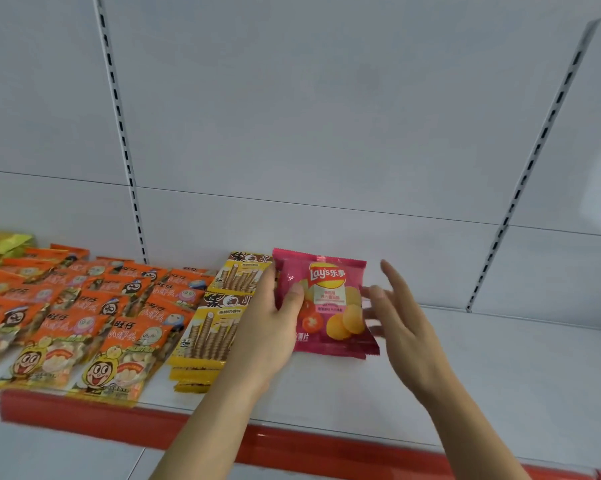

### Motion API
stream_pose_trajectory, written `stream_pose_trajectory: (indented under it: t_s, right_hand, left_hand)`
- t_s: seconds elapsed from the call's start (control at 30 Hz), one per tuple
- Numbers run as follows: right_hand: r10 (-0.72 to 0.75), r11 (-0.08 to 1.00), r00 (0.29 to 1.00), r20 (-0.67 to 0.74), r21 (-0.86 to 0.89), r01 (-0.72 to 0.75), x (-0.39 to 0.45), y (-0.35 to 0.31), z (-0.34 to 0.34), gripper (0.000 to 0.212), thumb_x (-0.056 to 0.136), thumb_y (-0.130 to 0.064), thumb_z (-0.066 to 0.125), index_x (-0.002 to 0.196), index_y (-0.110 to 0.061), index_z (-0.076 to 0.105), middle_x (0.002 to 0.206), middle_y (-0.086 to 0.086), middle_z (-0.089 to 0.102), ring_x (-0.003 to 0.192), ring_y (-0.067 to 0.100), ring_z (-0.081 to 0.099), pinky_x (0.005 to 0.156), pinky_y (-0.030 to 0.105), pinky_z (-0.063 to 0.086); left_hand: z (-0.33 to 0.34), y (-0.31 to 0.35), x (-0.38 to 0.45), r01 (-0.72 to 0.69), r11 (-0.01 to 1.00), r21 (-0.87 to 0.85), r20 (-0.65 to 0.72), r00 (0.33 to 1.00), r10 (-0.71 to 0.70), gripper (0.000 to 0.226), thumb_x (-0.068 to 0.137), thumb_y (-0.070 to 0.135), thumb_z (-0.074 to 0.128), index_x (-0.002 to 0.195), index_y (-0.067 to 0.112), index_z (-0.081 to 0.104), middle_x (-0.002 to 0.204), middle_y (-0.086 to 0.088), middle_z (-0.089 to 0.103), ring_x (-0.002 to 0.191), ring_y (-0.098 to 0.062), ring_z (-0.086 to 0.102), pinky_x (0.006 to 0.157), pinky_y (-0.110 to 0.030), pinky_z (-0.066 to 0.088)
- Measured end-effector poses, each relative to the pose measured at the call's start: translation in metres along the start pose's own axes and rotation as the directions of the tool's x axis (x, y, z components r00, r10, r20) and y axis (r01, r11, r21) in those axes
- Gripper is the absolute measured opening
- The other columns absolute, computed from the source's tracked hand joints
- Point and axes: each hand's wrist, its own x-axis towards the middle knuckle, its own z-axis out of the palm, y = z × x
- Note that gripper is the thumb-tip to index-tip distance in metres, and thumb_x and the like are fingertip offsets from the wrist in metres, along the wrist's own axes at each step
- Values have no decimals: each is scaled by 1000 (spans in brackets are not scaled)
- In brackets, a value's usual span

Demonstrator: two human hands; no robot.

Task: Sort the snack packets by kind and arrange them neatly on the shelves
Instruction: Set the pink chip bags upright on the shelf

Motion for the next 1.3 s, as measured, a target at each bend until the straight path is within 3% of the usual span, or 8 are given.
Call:
stream_pose_trajectory:
  t_s: [0.1, 0.2, 0.4, 0.53, 0.7, 0.93, 1.07, 1.3]
  right_hand:
    - [-56, 998, 995, 82, -20, 58, -11, 1, 1, 46, 93, -48, 63, 134, -60, 46, 105, -11, 74, 95, 12, 72, 83, 31, 59]
    - [-72, 981, 997, -36, -182, 64, -17, 11, 5, 46, 97, -30, 63, 134, -52, 50, 98, -13, 71, 84, 3, 69, 78, 19, 55]
    - [-39, 738, 985, 167, -660, 141, -26, 41, 27, 68, 93, -67, 19, 157, -43, 11, 151, -5, 38, 136, 18, 36, 111, 35, 36]
    - [-64, 569, 971, 231, -791, 225, -30, 40, 29, 66, 93, -68, -8, 153, -42, -1, 164, -2, 17, 148, 32, 24, 113, 51, 38]
    - [81, 493, 958, 275, -847, 201, -30, 53, 30, 90, 71, -73, -37, 154, -44, -17, 168, -4, -8, 153, 32, -7, 121, 51, 20]
    - [44, 547, 993, 105, -835, 64, -38, 32, 26, 80, 78, -78, -18, 152, -46, -19, 167, 2, -14, 154, 25, -7, 124, 41, 12]
    - [38, 478, 999, 35, -878, 13, -46, 26, 8, 80, 83, -74, -12, 157, -42, -6, 168, 1, -11, 154, 22, -10, 123, 37, 4]
    - [34, 366, 988, -154, -918, -155, -82, 33, -60, 69, 98, -62, 9, 159, -31, 11, 168, 6, 0, 155, 26, -7, 121, 41, 0]
  left_hand:
    - [17, -6, -6, -4, 992, 128, -4, 1000, 4, 58, 106, 41, 51, 158, 40, 24, 136, 16, 58, 98, 16, 63, 76, -13, 54]
    - [29, -14, -17, -145, 840, 522, -43, 980, 196, 62, 105, 48, 46, 159, 33, 19, 149, 10, 48, 120, -2, 60, 84, -16, 48]
    - [40, -51, -35, -127, 557, 821, 62, 989, 135, 55, 99, 33, 63, 149, 14, 50, 125, -7, 63, 103, -25, 68, 71, -31, 55]
    - [43, -64, -36, -144, 421, 896, 60, 977, 207, 49, 90, 27, 70, 134, 7, 64, 111, -12, 70, 89, -28, 71, 62, -35, 59]
    - [41, -62, -35, -117, 382, 917, 36, 976, 213, 45, 86, 23, 76, 127, 6, 67, 116, -20, 71, 97, -35, 72, 67, -42, 62]
    - [39, -65, -36, -158, 429, 889, 30, 956, 290, 52, 91, 25, 71, 138, 4, 60, 143, -27, 57, 129, -45, 59, 94, -55, 59]
    - [48, -54, -38, -267, 447, 854, 68, 908, 412, 52, 99, 33, 47, 141, 5, 58, 146, -21, 57, 139, -43, 51, 107, -58, 50]
    - [116, -33, -55, -454, 456, 766, 231, 855, 464, 53, 99, 40, 42, 137, 8, 62, 147, -19, 57, 143, -42, 47, 114, -57, 42]
